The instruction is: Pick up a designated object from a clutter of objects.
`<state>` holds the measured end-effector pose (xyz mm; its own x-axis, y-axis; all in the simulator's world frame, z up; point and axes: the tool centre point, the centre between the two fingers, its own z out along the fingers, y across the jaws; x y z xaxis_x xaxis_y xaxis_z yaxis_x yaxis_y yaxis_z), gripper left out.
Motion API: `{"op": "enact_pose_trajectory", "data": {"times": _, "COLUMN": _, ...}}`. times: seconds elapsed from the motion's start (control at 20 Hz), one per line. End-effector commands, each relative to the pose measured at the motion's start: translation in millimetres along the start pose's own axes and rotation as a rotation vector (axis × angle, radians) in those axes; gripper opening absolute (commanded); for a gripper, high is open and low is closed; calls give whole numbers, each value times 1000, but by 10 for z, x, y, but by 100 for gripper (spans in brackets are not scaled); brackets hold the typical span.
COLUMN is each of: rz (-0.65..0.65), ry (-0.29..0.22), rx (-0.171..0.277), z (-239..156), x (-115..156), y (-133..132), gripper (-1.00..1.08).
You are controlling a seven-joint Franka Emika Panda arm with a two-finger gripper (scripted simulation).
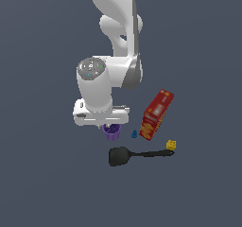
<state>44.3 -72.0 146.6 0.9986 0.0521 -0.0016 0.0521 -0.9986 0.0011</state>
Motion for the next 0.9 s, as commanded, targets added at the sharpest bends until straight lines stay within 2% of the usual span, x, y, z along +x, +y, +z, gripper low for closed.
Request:
{"op": "enact_pose_trajectory", "data": {"times": 0.0, "rz": 0, "ry": 2, "rx": 0, "z": -160, "x": -124, "y": -149, "gripper": -100}}
{"op": "enact_pose_trajectory", "data": {"times": 0.85, "rz": 0, "ry": 2, "rx": -5, "z": -1264, "x": -1006, "y": -1218, "gripper": -100}}
